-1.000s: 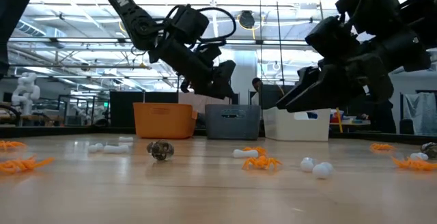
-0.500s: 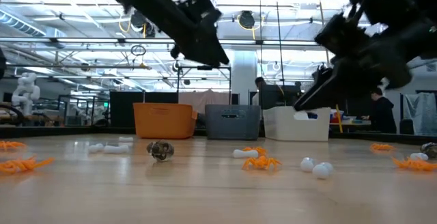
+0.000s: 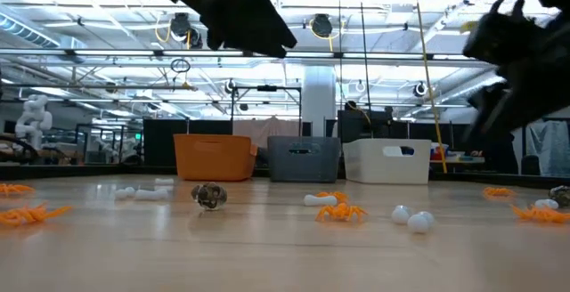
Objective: Sort Halloween decoration
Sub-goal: Put the orange spider toy into the orange bin
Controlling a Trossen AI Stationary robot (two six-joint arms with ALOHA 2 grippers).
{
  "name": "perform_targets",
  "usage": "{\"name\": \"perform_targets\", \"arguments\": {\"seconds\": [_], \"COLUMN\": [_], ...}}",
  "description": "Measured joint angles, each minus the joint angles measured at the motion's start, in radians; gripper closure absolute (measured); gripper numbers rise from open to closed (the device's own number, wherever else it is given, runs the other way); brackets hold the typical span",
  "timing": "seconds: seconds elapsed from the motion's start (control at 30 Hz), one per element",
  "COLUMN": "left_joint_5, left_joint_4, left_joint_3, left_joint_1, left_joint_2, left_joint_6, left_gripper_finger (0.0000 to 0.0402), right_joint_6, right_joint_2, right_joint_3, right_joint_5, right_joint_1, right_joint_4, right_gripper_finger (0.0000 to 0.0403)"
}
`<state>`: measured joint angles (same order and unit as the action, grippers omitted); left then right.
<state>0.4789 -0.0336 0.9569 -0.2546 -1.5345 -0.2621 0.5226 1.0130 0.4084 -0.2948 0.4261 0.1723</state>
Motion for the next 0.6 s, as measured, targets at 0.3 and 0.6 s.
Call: {"name": "perform_targets", "arguments": {"seconds": [0.3, 0.6], "left_joint_5": [0.073, 0.084], "left_joint_4": [-0.01, -0.007], "left_joint_3": [-0.002, -0.002], "left_joint_1": [-0.099, -0.128], "left_joint_2": [-0.007, -0.007], "left_joint_6": [-0.03, -0.066], "left_gripper_finger": [0.0207, 0.0207], "right_joint_6": [0.214, 0.333], "right_joint_2": [-0.031, -0.002], "right_joint_3": [0.0, 0.0], "right_joint_5": [-0.051, -0.129], "right_joint_1": [0.035, 0.032], "right_joint_4": [0.307, 0.381], "right_gripper_finger": [0.025, 0.027]}}
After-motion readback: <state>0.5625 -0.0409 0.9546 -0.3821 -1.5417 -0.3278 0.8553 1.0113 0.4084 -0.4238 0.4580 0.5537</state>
